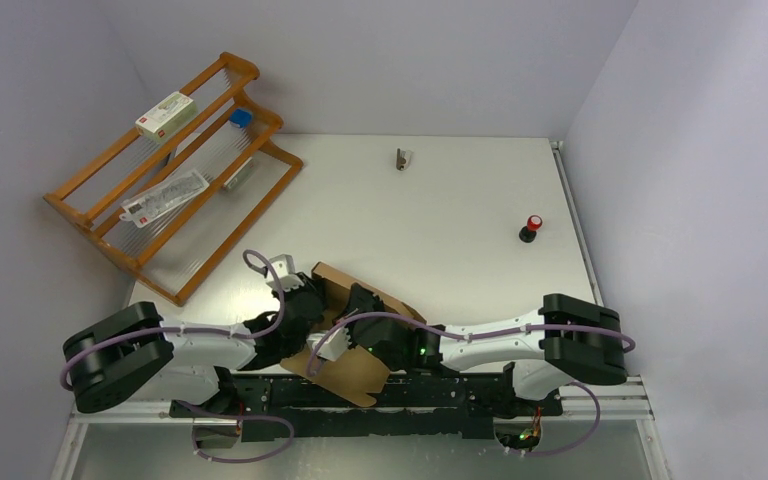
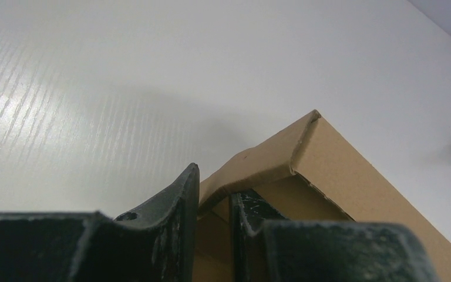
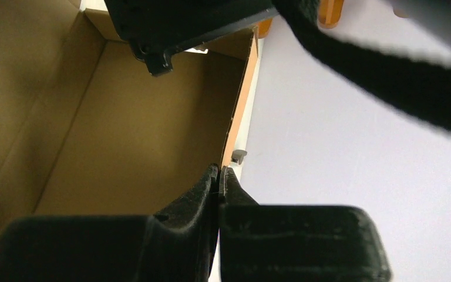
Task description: Fold the paper box
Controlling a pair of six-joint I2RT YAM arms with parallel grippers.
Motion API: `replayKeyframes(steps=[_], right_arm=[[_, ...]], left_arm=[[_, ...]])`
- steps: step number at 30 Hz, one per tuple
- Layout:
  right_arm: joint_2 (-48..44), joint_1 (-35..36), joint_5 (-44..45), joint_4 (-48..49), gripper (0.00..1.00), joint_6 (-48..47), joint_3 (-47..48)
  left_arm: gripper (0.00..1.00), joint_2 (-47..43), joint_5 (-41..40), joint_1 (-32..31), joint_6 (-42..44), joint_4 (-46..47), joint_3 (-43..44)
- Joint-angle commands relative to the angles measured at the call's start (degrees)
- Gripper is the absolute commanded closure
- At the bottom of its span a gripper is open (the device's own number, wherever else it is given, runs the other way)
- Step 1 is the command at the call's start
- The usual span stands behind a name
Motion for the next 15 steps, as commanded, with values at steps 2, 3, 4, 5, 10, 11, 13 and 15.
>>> replayKeyframes(steps=[2, 3, 4, 5, 10, 11, 13, 15], right_arm=[[-0.8, 1.2, -3.5, -7.7, 1.00, 3.2, -1.2], [-0.7, 1.2, -3.4, -7.6, 1.00, 3.1, -1.2], [-0.5, 1.2, -3.3, -7.5, 1.00, 3.0, -1.2], [-0.5, 1.2, -3.3, -7.4, 1.00, 2.8, -1.3], [-0.9, 1.1, -3.5, -7.2, 1.00, 2.7, -1.1], [-1.0, 1.1, -3.5, -7.1, 1.00, 2.7, -1.1], [-0.9, 1.0, -3.4, -7.3, 1.00, 2.6, -1.0], [-1.0, 1.1, -3.4, -7.4, 1.00, 2.7, -1.1]], left_arm=[[0.83, 0.3, -3.0, 2.1, 7.6, 6.9, -7.2], [0.80, 0.2, -2.5, 2.1, 8.8, 7.2, -7.3], [0.79, 0.2, -2.3, 2.1, 9.5, 6.8, -7.1], [0.78, 0.2, -2.2, 2.2, 9.6, 5.4, -6.7], [0.76, 0.3, -0.5, 2.1, 10.1, 1.9, -6.0], [0.76, 0.8, 0.0, 2.2, 10.6, 2.2, -5.9], [0.77, 2.1, 0.9, 2.2, 10.3, 1.2, -5.1], [0.78, 3.8, 2.0, 2.2, 11.0, 1.7, -4.7]])
